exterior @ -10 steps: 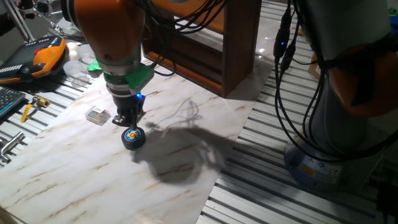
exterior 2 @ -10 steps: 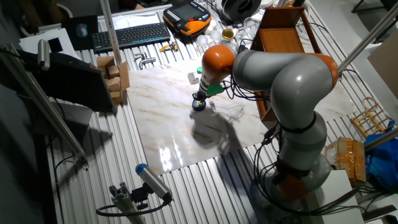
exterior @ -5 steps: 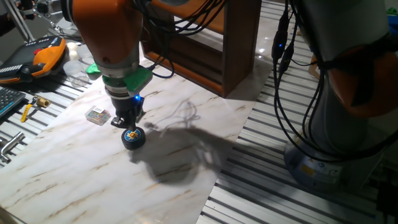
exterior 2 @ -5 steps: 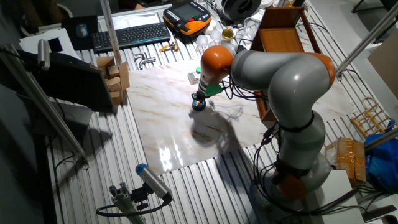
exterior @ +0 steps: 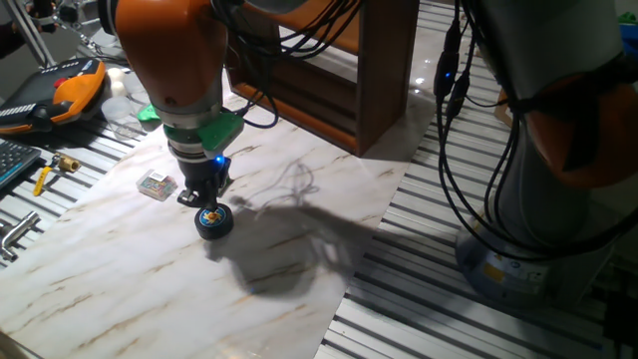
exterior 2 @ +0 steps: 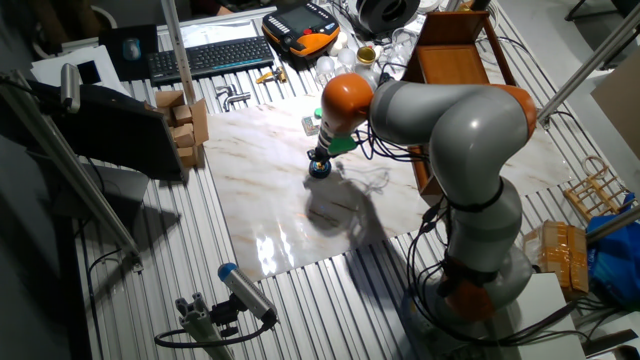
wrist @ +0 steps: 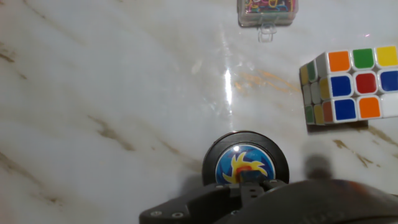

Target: Put the object on the shelf

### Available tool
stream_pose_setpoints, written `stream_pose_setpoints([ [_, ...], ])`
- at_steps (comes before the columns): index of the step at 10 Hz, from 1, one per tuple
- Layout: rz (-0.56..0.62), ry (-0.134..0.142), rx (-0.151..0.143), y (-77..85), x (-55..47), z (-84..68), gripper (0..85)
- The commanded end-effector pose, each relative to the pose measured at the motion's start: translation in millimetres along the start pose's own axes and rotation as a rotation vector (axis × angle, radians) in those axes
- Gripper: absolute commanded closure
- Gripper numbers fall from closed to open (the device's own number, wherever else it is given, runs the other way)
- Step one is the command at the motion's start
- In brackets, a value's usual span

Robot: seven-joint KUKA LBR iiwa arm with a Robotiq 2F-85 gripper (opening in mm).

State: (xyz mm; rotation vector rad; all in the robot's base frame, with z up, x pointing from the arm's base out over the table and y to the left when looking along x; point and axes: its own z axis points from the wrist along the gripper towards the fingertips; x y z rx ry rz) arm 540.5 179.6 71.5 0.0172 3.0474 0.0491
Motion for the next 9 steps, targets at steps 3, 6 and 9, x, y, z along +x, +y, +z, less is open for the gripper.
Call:
stream_pose_setpoints([
  [3, -0.009, 0.000, -0.004, -1.3, -1.1, -0.4, 85.0],
  [6, -0.042, 0.039, 0.013, -1.3, -1.1, -0.4, 85.0],
  [9, -0.026, 0.038, 0.022, -1.3, -1.1, -0.4, 85.0],
])
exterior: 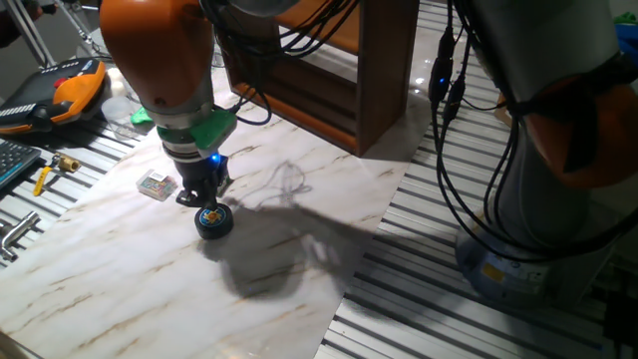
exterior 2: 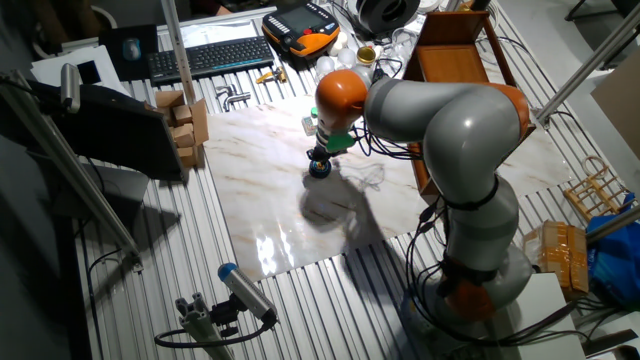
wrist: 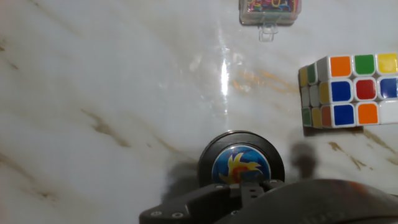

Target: Put the object on the shelf

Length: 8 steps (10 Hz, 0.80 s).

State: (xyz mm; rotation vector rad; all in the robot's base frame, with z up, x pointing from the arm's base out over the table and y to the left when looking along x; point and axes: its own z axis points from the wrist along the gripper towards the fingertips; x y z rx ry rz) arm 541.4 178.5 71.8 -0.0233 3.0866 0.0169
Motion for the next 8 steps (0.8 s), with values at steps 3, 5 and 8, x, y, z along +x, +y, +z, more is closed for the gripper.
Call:
stream_pose_setpoints([
  [3, 0.026, -0.021, -0.015, 1.7, 0.5, 0.8, 51.0],
  [5, 0.049, -0.042, -0.021, 2.6, 1.6, 0.0, 17.0],
  [8, 0.040, -0.074, -0.020, 4.4, 3.1, 4.8, 0.0],
])
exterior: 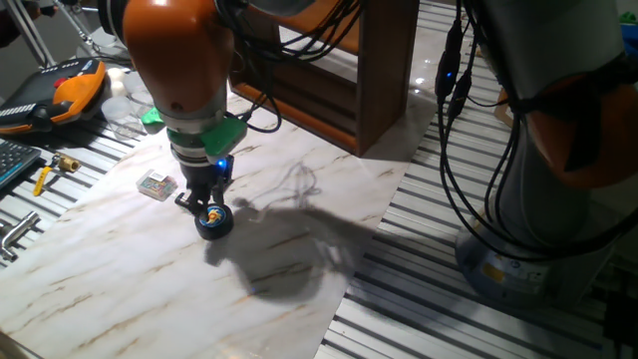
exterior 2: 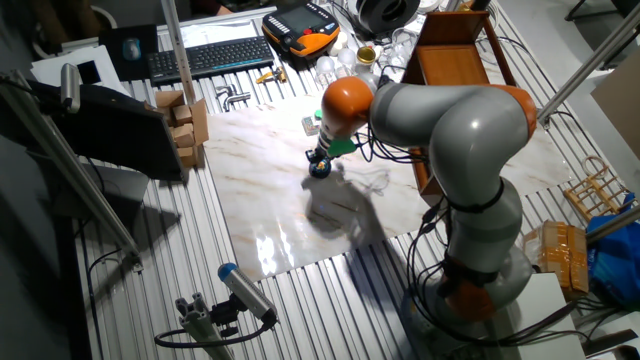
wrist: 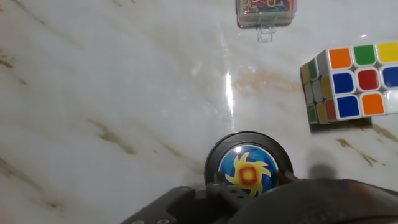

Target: Put the object on the shelf

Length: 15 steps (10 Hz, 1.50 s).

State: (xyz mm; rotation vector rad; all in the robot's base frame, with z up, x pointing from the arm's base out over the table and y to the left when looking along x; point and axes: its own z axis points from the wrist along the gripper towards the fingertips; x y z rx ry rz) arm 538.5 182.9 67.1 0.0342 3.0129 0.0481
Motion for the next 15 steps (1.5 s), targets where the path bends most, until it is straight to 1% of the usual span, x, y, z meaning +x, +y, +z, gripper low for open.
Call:
stream_pose_setpoints([
  [1, -0.009, -0.006, 0.009, 0.5, 0.4, 0.1, 0.0],
  [2, -0.014, -0.016, 0.014, 1.3, 1.1, 0.8, 0.0],
  [4, -0.025, -0.019, 0.024, 2.9, 1.5, 4.2, 0.0],
  [5, -0.032, -0.026, 0.042, 4.1, 1.9, 8.1, 0.0],
  [6, -0.030, -0.031, 0.052, 5.6, 2.4, 12.4, 0.0],
  [8, -0.025, -0.031, 0.049, 4.7, 2.2, 20.1, 0.0],
  [11, -0.020, -0.026, 0.031, 1.0, 2.2, 21.5, 0.0],
  [15, -0.004, -0.024, 0.029, 0.3, 2.2, 28.2, 0.0],
])
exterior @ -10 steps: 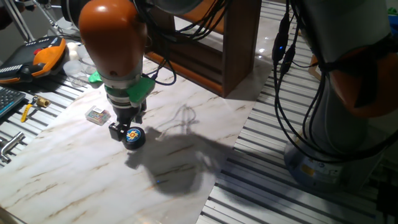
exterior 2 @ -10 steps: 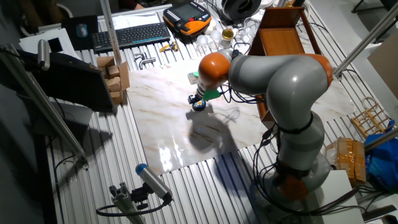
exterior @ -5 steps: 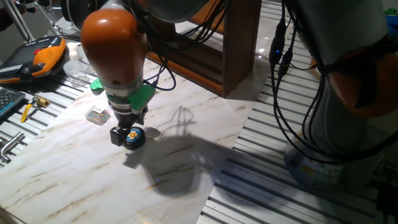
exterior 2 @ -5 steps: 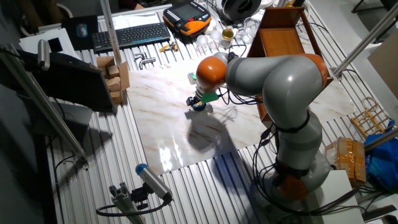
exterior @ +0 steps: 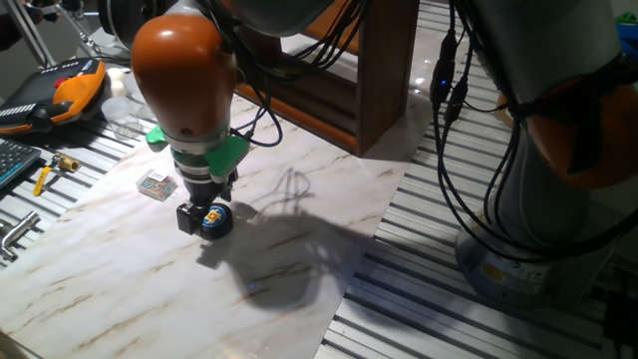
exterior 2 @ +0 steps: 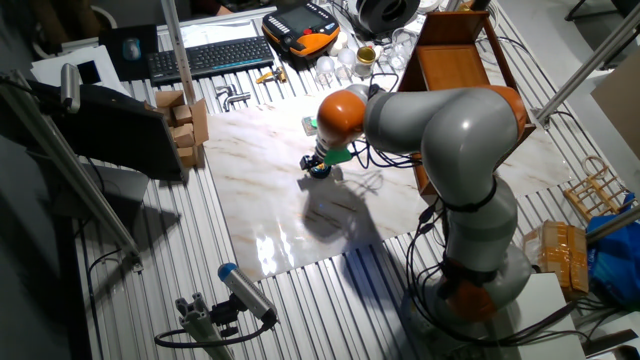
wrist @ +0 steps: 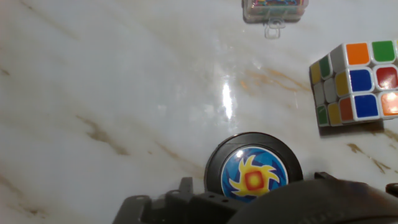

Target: Put the object on the shelf

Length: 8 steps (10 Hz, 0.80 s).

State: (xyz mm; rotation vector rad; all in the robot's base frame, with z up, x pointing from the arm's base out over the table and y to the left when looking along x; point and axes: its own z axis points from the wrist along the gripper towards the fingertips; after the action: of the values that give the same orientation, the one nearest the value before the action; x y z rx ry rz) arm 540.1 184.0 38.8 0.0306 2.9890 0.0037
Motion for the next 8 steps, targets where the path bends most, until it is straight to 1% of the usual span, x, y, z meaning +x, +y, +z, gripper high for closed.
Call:
stream_pose_setpoints([
  [1, 0.002, 0.000, -0.001, -0.3, 0.1, 0.6, 0.0],
  [3, 0.009, 0.002, -0.004, -0.3, 0.1, 1.7, 0.0],
  [5, 0.010, 0.002, -0.013, -0.7, -0.2, 6.7, 0.0],
  [8, 0.012, 0.002, -0.015, -1.0, -0.2, 9.1, 0.0],
])
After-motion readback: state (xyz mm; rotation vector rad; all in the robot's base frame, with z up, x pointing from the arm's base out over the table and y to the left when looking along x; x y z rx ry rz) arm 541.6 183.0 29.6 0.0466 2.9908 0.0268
